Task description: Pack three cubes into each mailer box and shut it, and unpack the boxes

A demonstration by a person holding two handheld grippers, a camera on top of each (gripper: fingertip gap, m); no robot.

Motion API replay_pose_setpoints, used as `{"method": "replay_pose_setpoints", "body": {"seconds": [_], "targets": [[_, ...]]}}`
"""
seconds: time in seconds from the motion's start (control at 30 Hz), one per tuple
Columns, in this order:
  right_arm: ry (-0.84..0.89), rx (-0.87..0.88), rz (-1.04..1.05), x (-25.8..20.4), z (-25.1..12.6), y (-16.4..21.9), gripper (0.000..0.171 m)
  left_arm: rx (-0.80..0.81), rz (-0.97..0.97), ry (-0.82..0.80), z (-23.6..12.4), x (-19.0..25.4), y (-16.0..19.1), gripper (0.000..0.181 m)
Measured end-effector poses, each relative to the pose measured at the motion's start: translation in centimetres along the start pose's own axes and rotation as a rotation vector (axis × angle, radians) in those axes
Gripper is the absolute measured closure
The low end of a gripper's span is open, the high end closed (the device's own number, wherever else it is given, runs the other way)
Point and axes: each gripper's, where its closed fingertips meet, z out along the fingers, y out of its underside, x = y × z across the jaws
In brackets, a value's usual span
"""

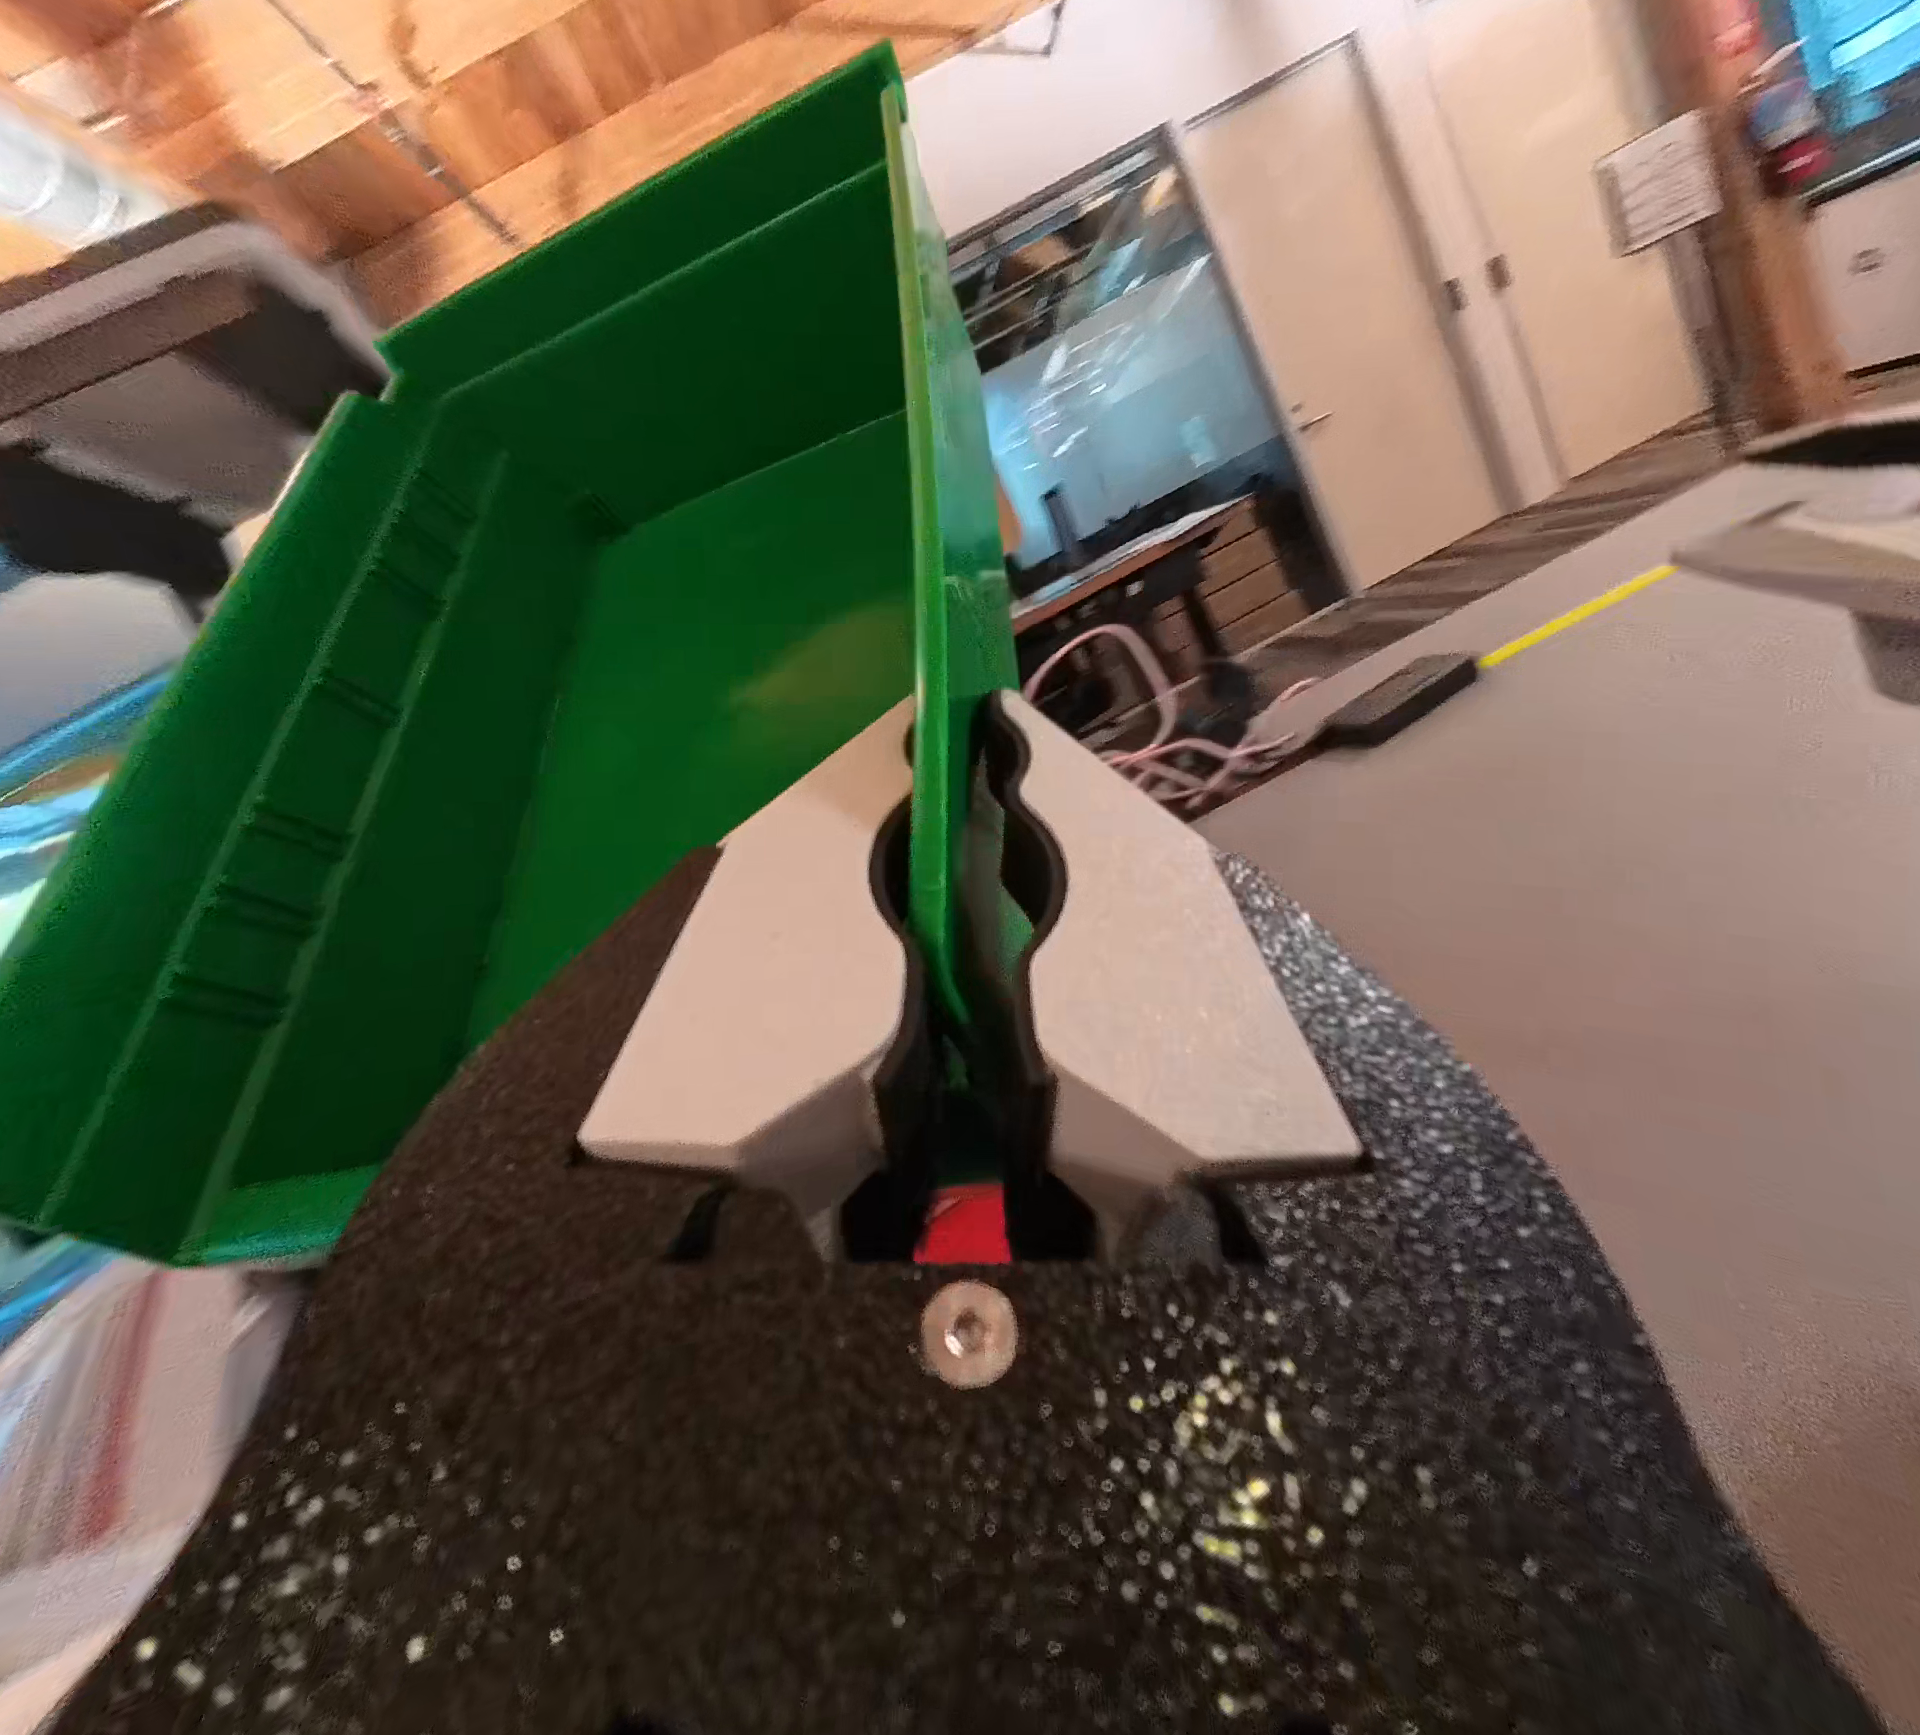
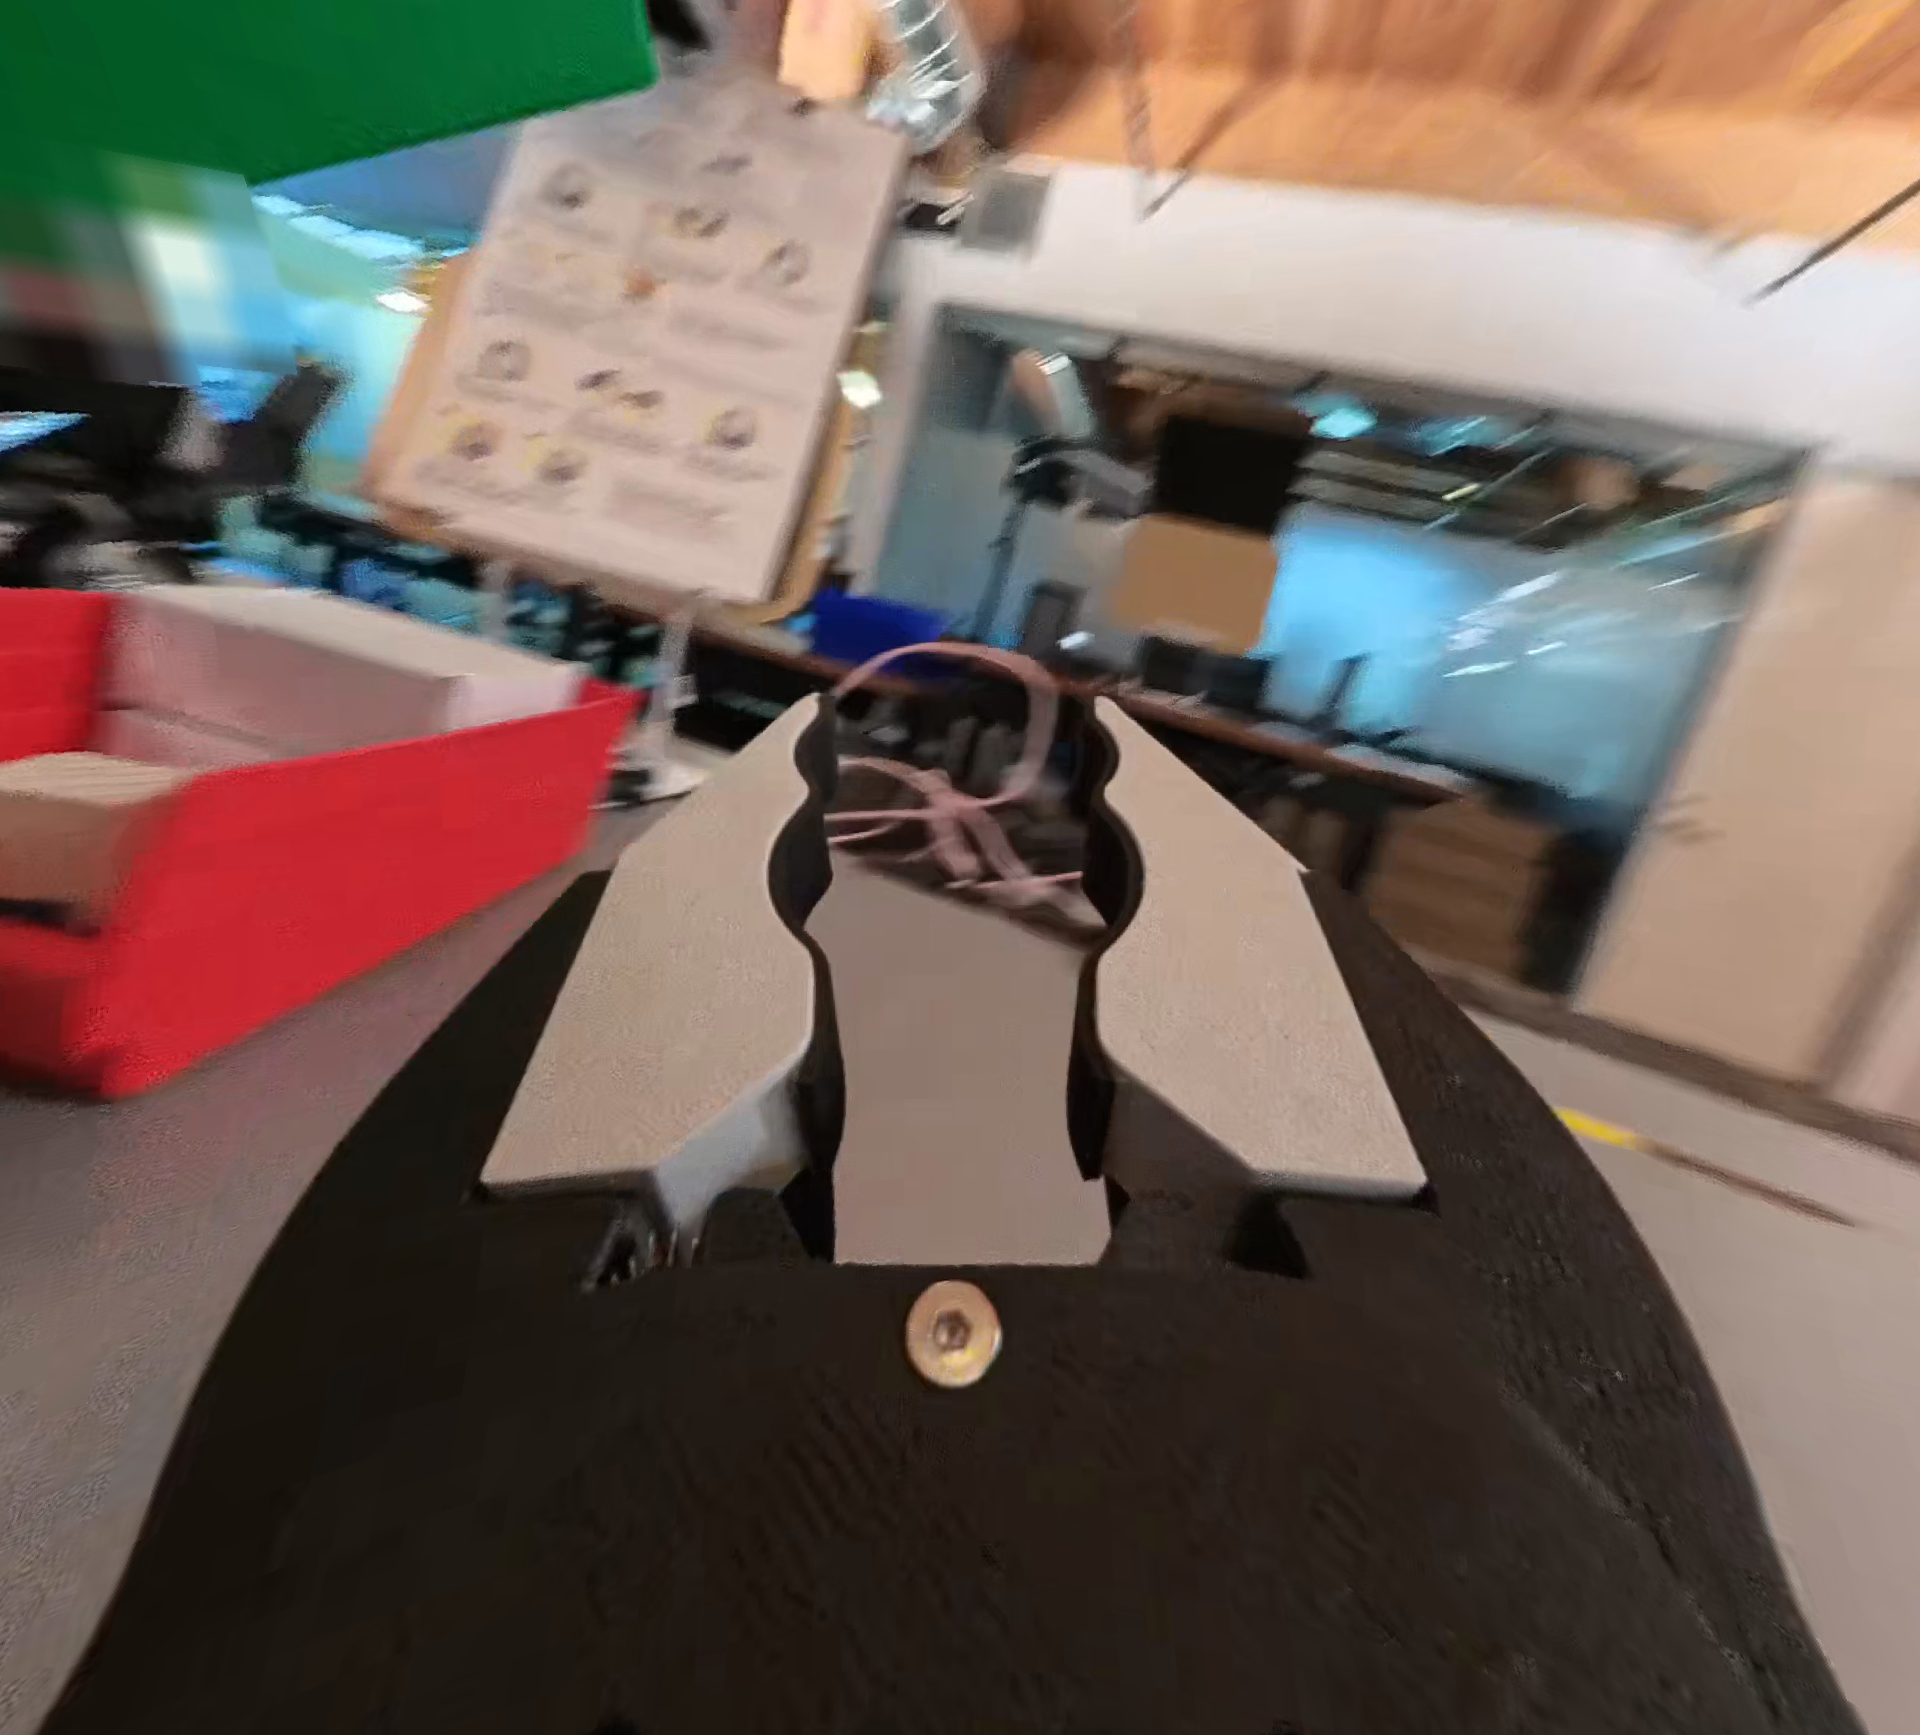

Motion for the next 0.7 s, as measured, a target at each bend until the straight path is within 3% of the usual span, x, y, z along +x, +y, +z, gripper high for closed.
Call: {"method": "replay_pose_setpoints", "body": {"seconds": [0.2,0.33,0.57,0.7], "targets": [[0.431,0.017,-0.231,17.3,-8.2,0.4,0.127,0.110,-0.035,0.331,4.1,11.6,-4.5,0.176],[0.563,-0.063,-0.279,24.8,-12.7,3.1,0.126,0.140,-0.058,0.542,6.7,20.2,-5.9,0.176],[0.660,0.016,-0.195,30.1,-15.3,2.8,0.126,0.031,-0.013,0.809,11.1,34.8,-4.1,0.176],[0.660,0.047,-0.147,30.7,-15.9,2.7,0.127,-0.041,0.024,0.901,12.7,40.6,-2.9,0.176]]}}
